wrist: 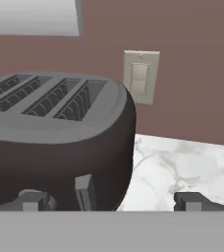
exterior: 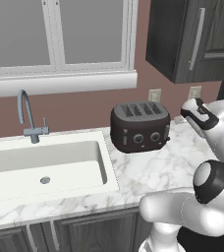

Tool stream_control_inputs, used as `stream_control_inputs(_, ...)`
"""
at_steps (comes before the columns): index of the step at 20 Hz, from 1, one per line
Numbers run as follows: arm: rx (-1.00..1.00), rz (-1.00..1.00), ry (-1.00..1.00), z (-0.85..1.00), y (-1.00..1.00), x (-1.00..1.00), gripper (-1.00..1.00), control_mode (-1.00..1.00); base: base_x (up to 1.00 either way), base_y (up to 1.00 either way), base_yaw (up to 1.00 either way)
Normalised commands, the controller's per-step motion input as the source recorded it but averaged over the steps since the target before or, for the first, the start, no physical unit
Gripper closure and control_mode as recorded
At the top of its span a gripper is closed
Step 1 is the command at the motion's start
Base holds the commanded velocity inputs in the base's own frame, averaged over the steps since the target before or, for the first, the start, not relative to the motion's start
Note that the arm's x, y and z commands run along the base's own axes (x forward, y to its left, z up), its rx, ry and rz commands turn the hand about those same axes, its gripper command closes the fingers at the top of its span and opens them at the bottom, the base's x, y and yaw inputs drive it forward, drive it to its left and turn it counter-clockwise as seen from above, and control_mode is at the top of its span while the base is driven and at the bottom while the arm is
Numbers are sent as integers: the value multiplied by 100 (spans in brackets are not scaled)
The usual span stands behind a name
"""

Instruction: Start the toaster. Once the lever pops up, take the bread to the plate on the dining counter.

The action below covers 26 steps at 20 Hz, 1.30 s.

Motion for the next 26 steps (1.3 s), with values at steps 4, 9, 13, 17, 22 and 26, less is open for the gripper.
stream_control_inputs(4,0,-1,-3,36,1,-3,-100,-100,0,0,0)
stream_control_inputs(9,0,-3,-3,31,11,-5,-100,-100,0,0,0)
stream_control_inputs(13,0,-5,-3,31,14,-2,-100,-100,0,0,0)
stream_control_inputs(17,0,-7,-2,17,19,0,-100,-100,0,0,0)
stream_control_inputs(22,0,-8,-3,4,21,0,-100,-100,0,0,0)
stream_control_inputs(26,0,-9,-6,5,21,0,-100,-100,0,0,0)
